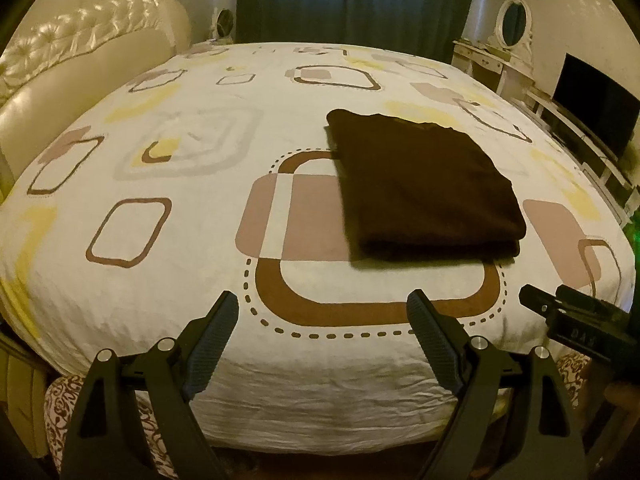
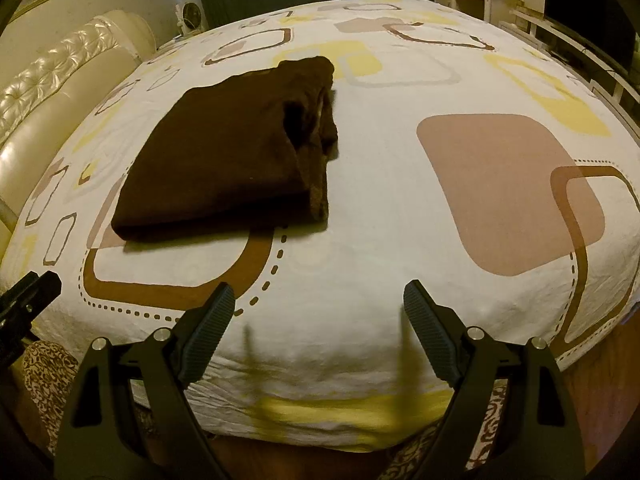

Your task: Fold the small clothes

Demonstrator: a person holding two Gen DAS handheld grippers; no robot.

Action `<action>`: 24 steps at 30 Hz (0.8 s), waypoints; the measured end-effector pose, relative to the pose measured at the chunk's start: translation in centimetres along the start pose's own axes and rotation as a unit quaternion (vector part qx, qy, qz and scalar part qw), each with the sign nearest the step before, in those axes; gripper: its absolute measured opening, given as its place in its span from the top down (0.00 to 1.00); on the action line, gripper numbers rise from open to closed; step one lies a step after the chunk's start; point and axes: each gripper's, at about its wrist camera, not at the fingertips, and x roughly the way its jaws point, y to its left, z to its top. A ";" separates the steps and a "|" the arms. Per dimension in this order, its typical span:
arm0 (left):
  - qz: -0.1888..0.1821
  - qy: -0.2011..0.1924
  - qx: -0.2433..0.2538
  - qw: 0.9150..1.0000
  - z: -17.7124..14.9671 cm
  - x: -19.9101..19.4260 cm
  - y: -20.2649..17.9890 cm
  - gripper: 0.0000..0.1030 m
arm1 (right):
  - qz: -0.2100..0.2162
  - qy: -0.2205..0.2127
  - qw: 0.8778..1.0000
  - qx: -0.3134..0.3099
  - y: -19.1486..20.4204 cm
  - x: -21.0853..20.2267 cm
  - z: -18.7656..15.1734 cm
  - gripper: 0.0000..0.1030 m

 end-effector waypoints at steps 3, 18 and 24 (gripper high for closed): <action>-0.002 0.000 0.008 1.000 0.0 -0.1 -0.3 0.17 | -0.001 0.000 1.000 -0.001 0.1 -0.1 -0.1 0.16; 0.006 -0.009 0.014 1.000 0.6 -0.7 -0.8 0.17 | -0.001 -0.001 1.000 -0.002 0.4 -0.3 -0.2 0.16; 0.006 -0.012 0.011 1.000 0.7 -0.9 -0.9 0.17 | -0.002 0.000 1.000 -0.004 0.5 -0.3 -0.3 0.16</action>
